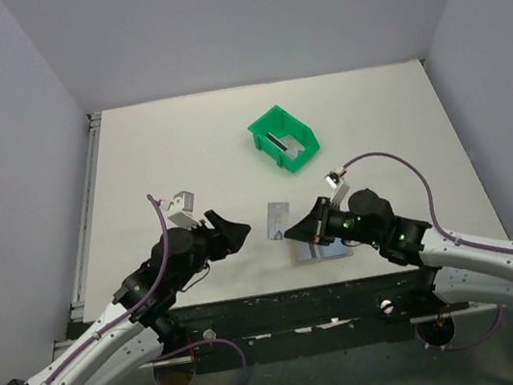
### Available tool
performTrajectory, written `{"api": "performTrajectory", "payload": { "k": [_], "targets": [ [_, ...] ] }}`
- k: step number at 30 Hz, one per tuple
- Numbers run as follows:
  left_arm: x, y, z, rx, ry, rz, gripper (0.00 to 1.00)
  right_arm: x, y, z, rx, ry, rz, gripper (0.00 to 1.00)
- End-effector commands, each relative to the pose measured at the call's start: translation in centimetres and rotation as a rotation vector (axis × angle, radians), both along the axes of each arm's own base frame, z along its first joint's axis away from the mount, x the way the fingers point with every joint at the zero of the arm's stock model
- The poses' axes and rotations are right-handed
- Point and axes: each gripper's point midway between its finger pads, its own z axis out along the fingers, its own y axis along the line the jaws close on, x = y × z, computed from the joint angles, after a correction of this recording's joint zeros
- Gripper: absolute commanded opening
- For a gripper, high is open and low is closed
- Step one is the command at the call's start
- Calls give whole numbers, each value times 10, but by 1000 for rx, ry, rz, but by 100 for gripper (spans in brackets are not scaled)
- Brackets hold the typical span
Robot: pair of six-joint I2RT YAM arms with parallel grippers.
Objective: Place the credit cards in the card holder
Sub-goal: Pick up the credit card at the corner of the board, then insert the credit card into the card holder.
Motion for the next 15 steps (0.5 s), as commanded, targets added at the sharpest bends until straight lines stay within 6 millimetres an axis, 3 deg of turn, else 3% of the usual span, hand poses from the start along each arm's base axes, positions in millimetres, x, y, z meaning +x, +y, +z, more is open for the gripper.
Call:
{"api": "performTrajectory", "payload": {
  "k": [1,4,8,15],
  "targets": [
    [-11,-23,61,-135,-111,-167,73,-5,-7,29,-38,-113,183,0],
    [-16,-26,92,-182,-170,-206,73,-7,-6,53,-11,-166,242,0],
    [-17,-24,118,-217,-211,-207,73,-12,-8,82,47,-231,299,0],
    [-20,-30,133,-230,-234,-247,73,-23,-13,117,149,-298,390,0]
  ]
}}
